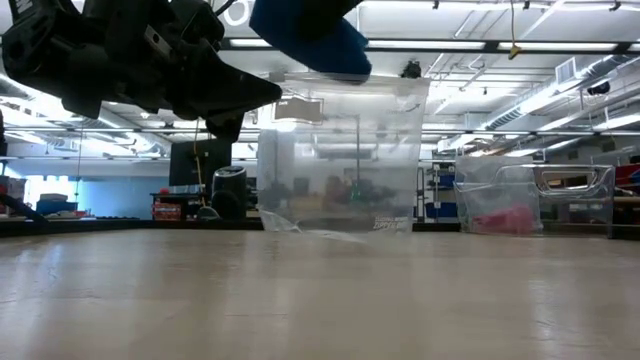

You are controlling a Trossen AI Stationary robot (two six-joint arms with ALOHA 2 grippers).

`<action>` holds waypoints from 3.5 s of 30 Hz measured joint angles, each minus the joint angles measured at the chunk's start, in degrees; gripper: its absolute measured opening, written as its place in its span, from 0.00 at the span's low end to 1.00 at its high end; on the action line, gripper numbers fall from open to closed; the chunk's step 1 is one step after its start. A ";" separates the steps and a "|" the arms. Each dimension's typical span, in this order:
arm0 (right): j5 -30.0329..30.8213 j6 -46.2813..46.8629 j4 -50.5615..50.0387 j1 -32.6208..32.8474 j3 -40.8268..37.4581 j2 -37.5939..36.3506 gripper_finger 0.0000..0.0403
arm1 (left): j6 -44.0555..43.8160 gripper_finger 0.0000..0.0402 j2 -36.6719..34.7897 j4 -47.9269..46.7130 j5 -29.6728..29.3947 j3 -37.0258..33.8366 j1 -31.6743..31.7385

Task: Roll bandage
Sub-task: Put the blue rolled bandage into the transparent zip bag

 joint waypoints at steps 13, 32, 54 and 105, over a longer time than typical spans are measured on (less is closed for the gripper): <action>-5.11 -8.84 31.69 -1.01 -30.33 -17.61 0.10 | 0.94 0.00 0.00 0.82 1.31 0.00 -0.02; -3.48 -14.06 52.75 -3.32 -40.63 -19.48 0.10 | 1.16 0.00 0.00 2.10 2.54 -0.02 -0.02; -13.35 -5.46 62.44 -3.44 -50.93 -19.46 0.10 | 2.45 0.00 0.00 5.03 0.59 -0.92 -0.02; -19.53 4.99 49.51 -4.23 -51.06 -24.35 0.10 | 12.71 0.00 -0.39 -8.84 12.90 9.18 0.52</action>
